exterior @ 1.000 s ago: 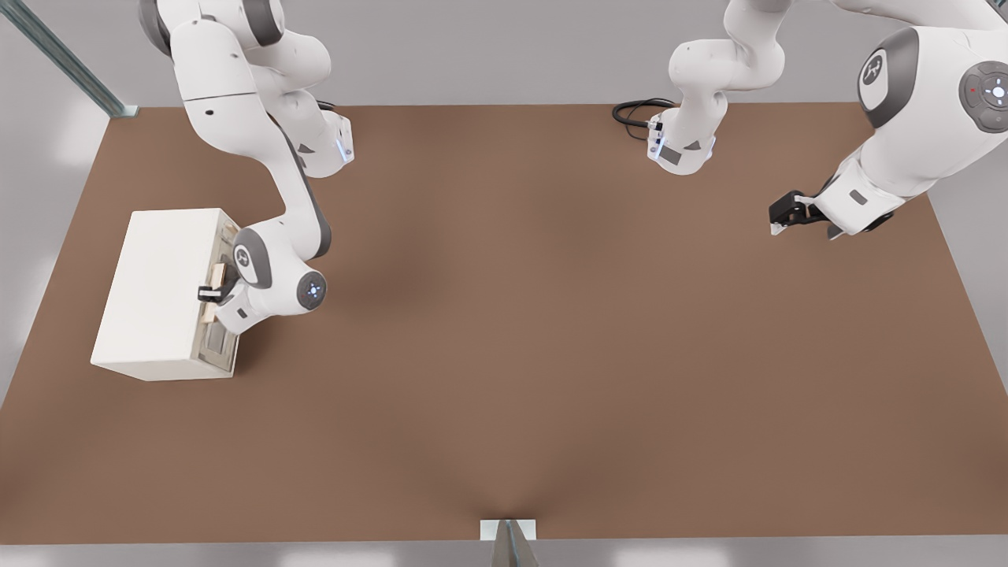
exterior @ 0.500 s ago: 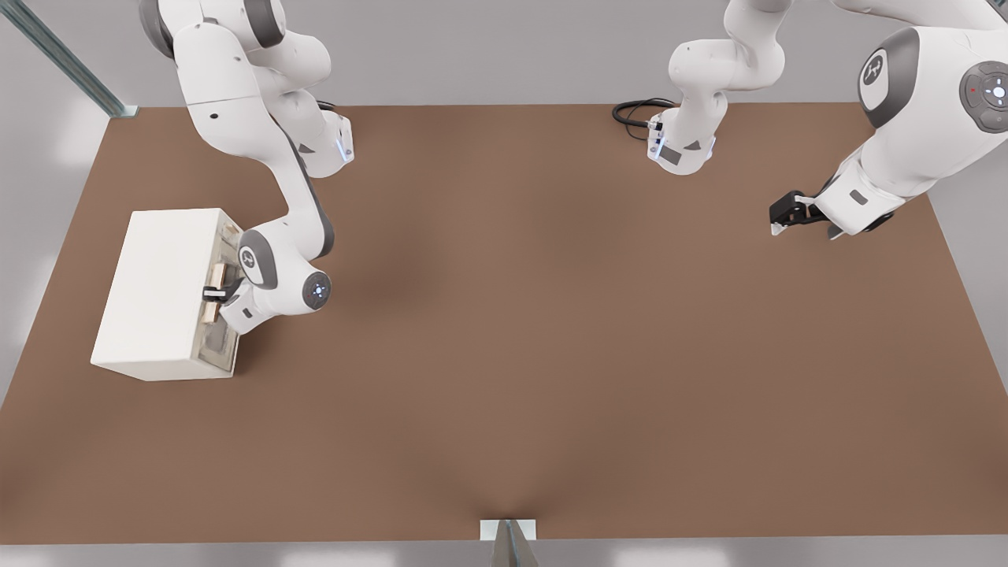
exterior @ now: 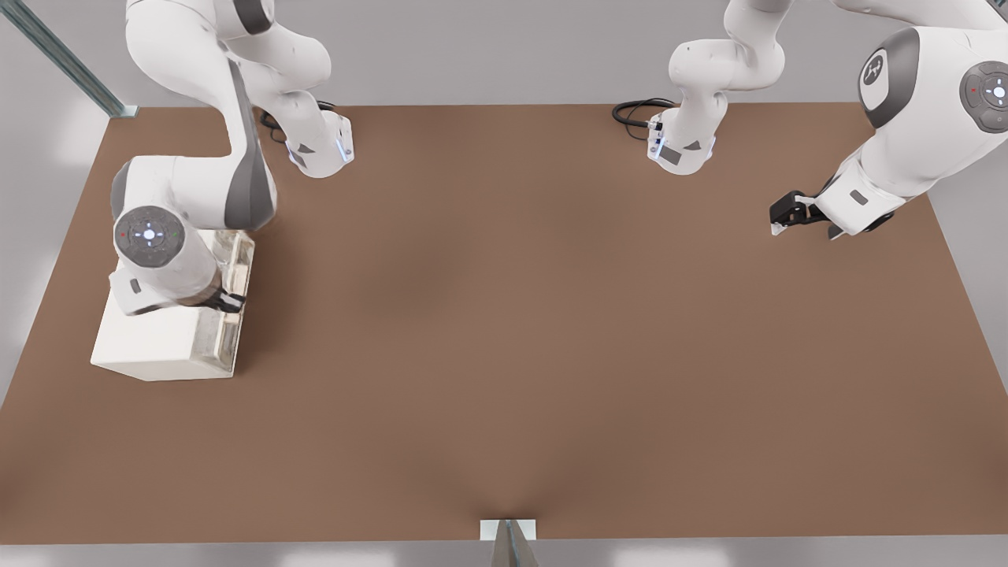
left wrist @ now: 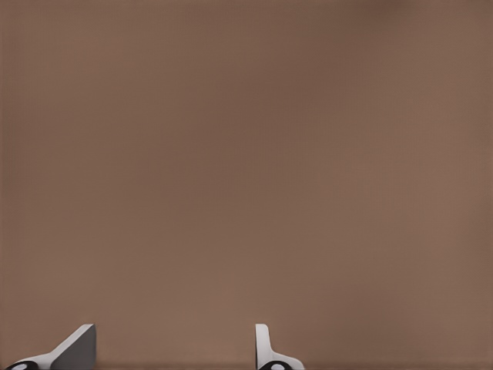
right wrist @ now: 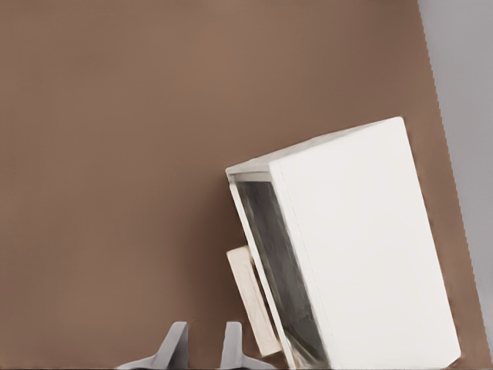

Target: Keep left arm still and open the oven door with right arm

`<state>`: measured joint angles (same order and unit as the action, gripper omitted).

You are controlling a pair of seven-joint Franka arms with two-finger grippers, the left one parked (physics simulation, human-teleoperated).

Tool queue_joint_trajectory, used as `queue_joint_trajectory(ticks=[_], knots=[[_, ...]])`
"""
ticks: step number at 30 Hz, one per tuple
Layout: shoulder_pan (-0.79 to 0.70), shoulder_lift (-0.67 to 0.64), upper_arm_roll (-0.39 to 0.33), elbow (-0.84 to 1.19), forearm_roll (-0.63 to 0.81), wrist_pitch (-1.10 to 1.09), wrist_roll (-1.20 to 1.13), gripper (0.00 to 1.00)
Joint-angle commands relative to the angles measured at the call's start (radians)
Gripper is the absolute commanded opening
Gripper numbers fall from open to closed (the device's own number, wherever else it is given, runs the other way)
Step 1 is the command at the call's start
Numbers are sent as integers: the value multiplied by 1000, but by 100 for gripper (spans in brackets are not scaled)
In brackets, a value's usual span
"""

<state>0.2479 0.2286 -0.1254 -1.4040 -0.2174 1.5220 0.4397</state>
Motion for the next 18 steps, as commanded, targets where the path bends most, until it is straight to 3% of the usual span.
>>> queue_joint_trajectory(ticks=[1,4,10,18], knots=[[-7,-37,-26,53,248,-119,-320,100],[-70,-84,-45,-26,317,-48,-318,100],[-71,-84,-37,-12,225,-46,-317,100],[-71,-83,-39,-18,219,-45,-325,100]])
